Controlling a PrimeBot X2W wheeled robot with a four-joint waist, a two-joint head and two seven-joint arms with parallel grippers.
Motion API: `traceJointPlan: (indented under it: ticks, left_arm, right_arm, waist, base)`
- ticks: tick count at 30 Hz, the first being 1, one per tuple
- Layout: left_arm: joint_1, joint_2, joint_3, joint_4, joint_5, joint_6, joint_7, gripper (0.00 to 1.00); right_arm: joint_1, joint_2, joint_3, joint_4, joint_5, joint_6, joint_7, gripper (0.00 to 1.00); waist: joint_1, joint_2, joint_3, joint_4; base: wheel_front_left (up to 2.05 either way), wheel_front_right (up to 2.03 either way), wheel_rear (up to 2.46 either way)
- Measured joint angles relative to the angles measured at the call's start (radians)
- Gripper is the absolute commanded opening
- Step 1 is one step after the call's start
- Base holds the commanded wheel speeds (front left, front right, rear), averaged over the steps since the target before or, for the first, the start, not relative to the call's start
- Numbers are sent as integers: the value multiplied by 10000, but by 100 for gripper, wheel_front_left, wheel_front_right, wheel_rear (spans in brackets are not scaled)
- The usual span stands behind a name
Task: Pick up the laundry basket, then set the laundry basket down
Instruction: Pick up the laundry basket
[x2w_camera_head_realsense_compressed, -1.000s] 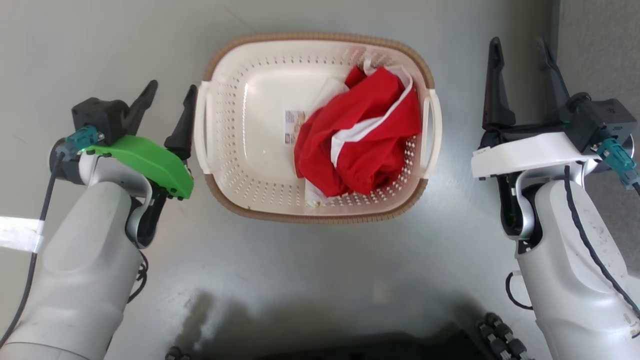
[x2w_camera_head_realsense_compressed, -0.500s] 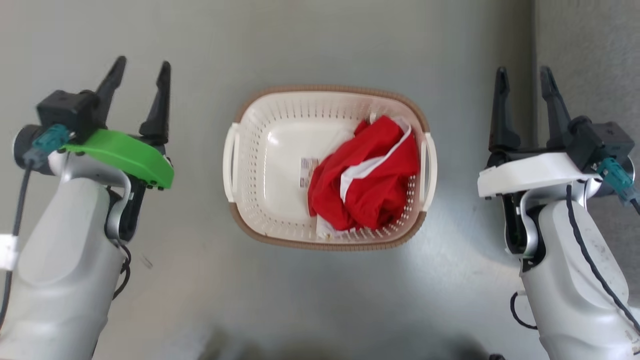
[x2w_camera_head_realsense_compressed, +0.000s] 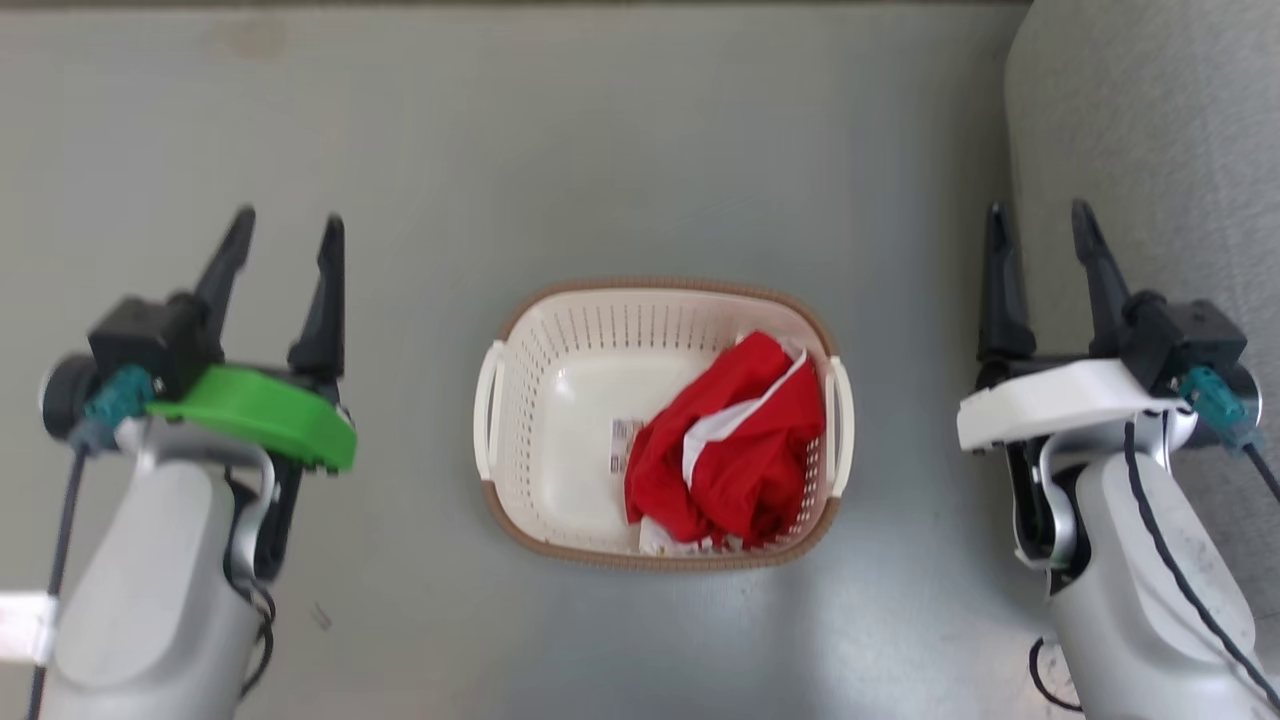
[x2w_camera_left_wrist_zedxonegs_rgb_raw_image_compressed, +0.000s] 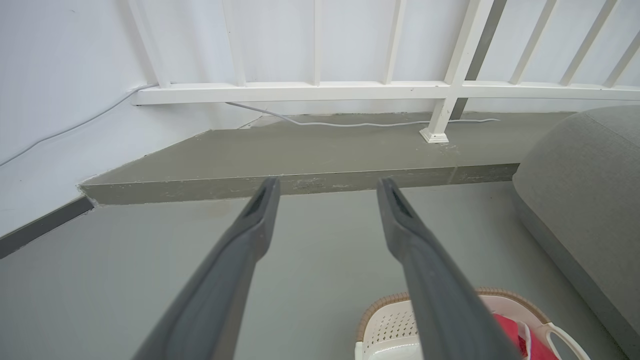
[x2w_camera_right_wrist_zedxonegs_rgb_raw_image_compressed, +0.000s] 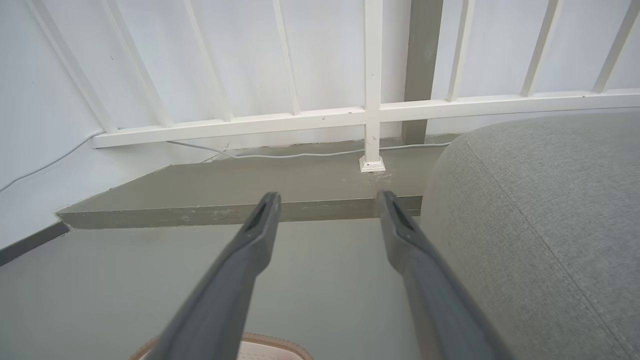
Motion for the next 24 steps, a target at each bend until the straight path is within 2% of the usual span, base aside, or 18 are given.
traceJointPlan:
  ticks: [11,24]
  left_arm:
    - [1623,-27,-128,-635,96,159,0,100]
    - [3134,8,-82,-1536,155,546,0,100]
  right_arm:
    - [1151,-127,-42,33,-2,29,0,100]
    - [2242,-134,40,-171,-21,29,0,100]
  waist:
    - [0,0,-1470,-37]
    - [0,0,-2558,-13]
  base:
    - [0,0,0]
    - [0,0,0]
